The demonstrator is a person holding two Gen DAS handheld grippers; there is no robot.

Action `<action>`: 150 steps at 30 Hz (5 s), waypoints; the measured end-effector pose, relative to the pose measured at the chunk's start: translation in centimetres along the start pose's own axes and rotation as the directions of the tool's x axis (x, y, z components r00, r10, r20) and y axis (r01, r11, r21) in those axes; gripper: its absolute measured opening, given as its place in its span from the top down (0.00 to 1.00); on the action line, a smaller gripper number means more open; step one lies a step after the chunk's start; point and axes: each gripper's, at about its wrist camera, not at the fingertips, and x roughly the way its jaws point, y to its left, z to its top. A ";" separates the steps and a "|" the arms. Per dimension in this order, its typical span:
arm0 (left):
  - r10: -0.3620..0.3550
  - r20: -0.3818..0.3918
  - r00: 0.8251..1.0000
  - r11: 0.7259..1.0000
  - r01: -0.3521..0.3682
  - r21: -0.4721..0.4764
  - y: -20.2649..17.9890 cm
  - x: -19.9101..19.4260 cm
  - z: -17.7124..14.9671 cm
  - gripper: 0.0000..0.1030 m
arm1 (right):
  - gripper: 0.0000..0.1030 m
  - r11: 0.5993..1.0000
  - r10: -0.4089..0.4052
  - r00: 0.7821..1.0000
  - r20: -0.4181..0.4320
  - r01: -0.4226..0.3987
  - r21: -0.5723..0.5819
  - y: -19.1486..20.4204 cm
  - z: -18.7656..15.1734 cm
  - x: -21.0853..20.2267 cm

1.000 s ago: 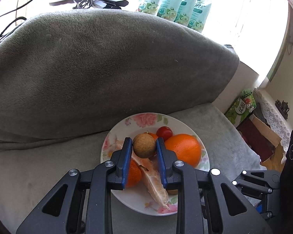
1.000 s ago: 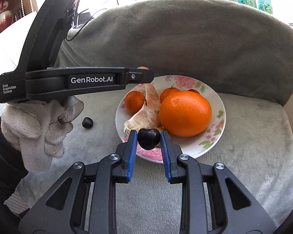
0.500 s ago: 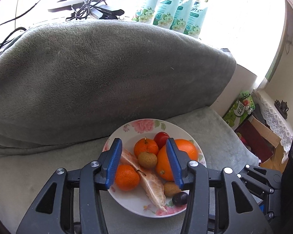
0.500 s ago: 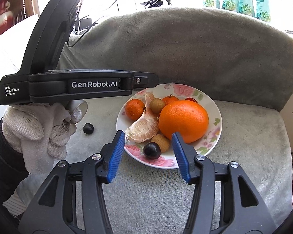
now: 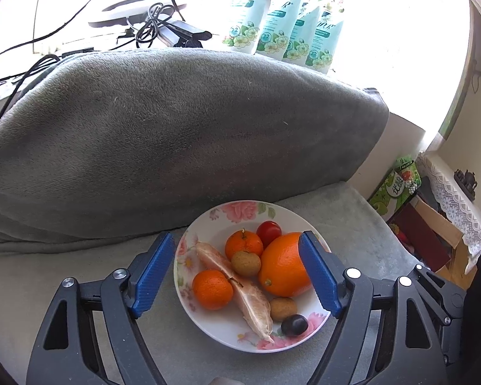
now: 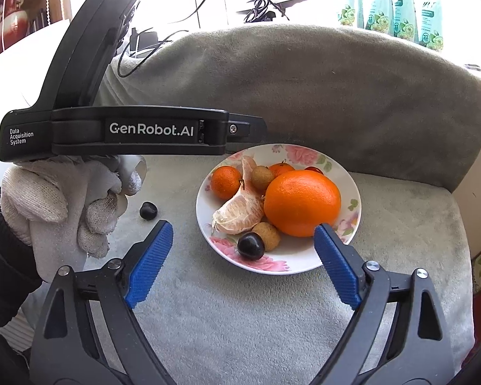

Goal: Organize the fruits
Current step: 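Move both tools away from the plate toward the red tomato and plum, then close the left tool on a red cherry tomato while the right tool closes on a dark plum, then lift the tomato and plum with both tools and carry them over the plate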

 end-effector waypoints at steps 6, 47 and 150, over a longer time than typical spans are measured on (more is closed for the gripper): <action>0.023 -0.001 1.000 1.000 -0.023 0.002 0.2 -0.7 -0.2 0.22 | 0.10 1.000 -0.012 1.000 0.002 0.012 -0.013 0.4 0.1 -0.3; 0.180 -0.001 0.984 0.976 -0.179 -0.125 10.8 -10.6 -11.1 0.24 | 0.23 0.986 0.162 0.986 -0.031 -0.163 -0.028 5.6 3.2 2.6; -0.030 -0.013 0.999 1.000 0.030 -0.003 2.4 -3.2 -3.9 0.77 | 0.76 0.999 -0.023 0.999 -0.042 0.024 0.030 -3.9 5.3 3.3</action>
